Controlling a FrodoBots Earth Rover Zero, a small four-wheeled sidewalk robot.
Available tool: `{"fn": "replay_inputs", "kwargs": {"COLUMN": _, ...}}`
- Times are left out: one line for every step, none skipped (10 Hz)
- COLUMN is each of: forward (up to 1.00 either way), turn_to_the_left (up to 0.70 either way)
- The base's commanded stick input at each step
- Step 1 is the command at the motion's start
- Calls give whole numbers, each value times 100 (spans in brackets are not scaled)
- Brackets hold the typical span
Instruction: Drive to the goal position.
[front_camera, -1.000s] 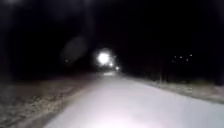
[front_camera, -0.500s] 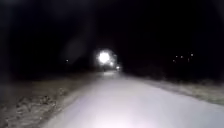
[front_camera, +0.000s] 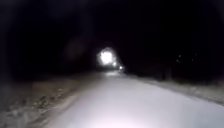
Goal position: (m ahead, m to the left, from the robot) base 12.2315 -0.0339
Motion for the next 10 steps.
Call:
{"fn": "replay_inputs", "kwargs": {"forward": 100, "turn_to_the_left": 0}}
{"fn": "replay_inputs", "kwargs": {"forward": 100, "turn_to_the_left": 0}}
{"fn": "replay_inputs", "kwargs": {"forward": 100, "turn_to_the_left": 0}}
{"fn": "replay_inputs", "kwargs": {"forward": 100, "turn_to_the_left": 0}}
{"fn": "replay_inputs", "kwargs": {"forward": 100, "turn_to_the_left": 0}}
{"fn": "replay_inputs", "kwargs": {"forward": 100, "turn_to_the_left": 0}}
{"fn": "replay_inputs", "kwargs": {"forward": 100, "turn_to_the_left": 0}}
{"fn": "replay_inputs", "kwargs": {"forward": 100, "turn_to_the_left": 0}}
{"fn": "replay_inputs", "kwargs": {"forward": 100, "turn_to_the_left": 0}}
{"fn": "replay_inputs", "kwargs": {"forward": 100, "turn_to_the_left": 0}}
